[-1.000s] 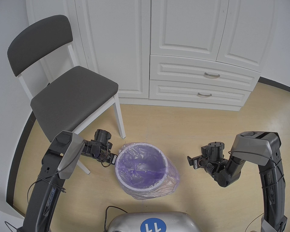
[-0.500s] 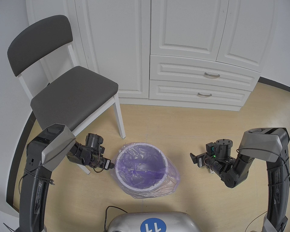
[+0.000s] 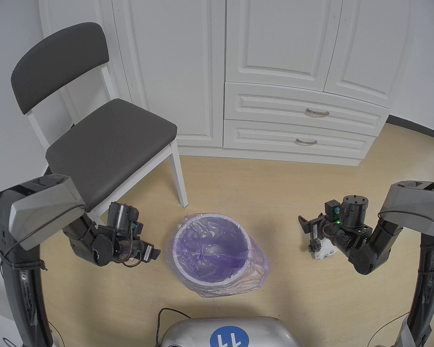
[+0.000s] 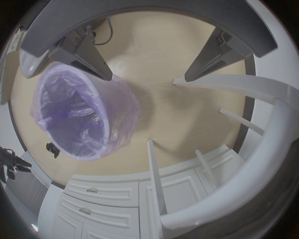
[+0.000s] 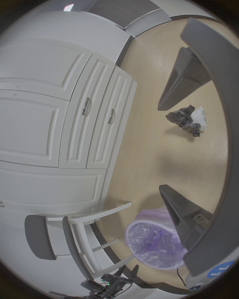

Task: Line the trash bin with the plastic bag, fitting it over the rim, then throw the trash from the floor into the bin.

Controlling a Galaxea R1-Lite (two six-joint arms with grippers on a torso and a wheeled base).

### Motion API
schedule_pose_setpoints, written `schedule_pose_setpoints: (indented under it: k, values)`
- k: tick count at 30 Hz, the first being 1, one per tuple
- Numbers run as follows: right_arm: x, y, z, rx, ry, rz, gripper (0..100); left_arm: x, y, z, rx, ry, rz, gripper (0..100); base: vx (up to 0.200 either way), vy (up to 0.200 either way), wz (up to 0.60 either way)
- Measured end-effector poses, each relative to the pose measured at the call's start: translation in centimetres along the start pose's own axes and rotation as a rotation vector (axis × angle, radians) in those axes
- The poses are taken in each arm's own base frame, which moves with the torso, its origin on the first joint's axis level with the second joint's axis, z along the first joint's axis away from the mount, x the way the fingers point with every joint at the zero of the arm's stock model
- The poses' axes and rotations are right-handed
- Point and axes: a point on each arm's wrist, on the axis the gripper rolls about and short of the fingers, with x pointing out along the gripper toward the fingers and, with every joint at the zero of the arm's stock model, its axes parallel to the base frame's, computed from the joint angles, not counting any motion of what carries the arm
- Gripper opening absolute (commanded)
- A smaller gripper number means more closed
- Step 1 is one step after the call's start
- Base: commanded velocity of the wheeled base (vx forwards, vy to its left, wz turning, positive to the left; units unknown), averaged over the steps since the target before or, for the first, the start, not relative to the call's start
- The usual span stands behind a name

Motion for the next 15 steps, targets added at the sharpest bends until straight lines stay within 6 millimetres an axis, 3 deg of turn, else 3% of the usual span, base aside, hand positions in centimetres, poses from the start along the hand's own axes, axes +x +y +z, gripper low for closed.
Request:
schedule_pose_setpoints:
  k: [6,15]
  values:
    - [-3.5,-0.9,1.8,-0.081,-0.004,-0.019,100,-4.8,-0.3,-0.1,0.013,-0.047,-0.029,100,0.000,0.000,0.00]
    - [-11.7,-3.0,4.0,-0.153,-0.049,-0.048,100,-13.5,-1.4,-0.7,0.013,-0.206,-0.108,100,0.000,0.000,0.00]
